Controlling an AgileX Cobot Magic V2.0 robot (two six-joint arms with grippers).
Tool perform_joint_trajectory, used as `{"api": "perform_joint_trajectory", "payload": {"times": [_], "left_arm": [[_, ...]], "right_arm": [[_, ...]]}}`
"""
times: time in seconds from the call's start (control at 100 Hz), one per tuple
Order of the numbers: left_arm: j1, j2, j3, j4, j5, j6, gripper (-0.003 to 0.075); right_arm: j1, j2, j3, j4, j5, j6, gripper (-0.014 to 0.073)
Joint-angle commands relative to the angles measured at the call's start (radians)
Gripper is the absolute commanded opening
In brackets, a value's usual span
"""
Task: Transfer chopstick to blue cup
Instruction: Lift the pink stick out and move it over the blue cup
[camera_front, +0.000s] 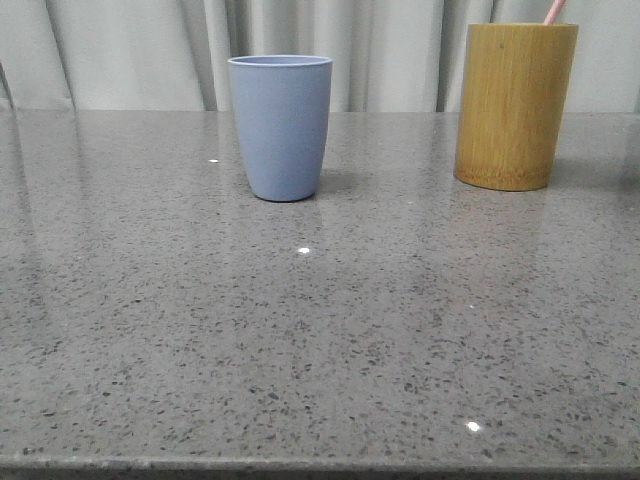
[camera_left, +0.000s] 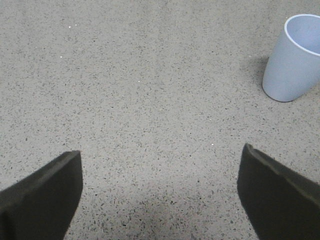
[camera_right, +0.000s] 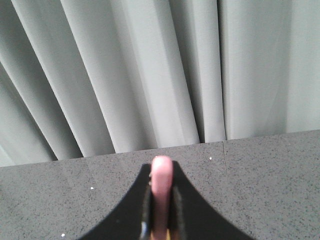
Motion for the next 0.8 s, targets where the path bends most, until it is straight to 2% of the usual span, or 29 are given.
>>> {"api": "perform_joint_trajectory", "payload": {"times": [0.0,0.11,0.23,0.56,0.66,0.79], "left_arm": [[0.002,-0.004,-0.026,-0.003,-0.072,-0.012,0.0608],[0.002,-0.004,-0.026,0.0,-0.072,-0.012,0.0608],[0.002,-0.004,-0.026,0.002,-0.072,-0.012,0.0608],[0.002,-0.004,-0.026,0.002,-0.072,-0.012,0.0608],[0.002,-0.004,-0.026,0.002,-0.072,-0.012,0.0608],[0.002,-0.004,-0.026,0.002,-0.072,-0.012,0.0608]], "right_arm": [[0.0,-0.029,-0.049,-0.014,-0.06,-0.022,-0.0064],[0.002,-0.029,-0.095,-0.014,-0.047,-0.022,-0.0064],[0.002,-0.042,-0.176,-0.014,0.049,-0.022,-0.0064],[0.002,-0.09,-0.533,-0.014,0.52,-0.022,-0.0064],[0.009,-0.09,-0.621,0.037,0.652,-0.022,-0.0064],[0.06,-0.09,-0.644,0.104,0.657,-0.022,-0.0064]]}}
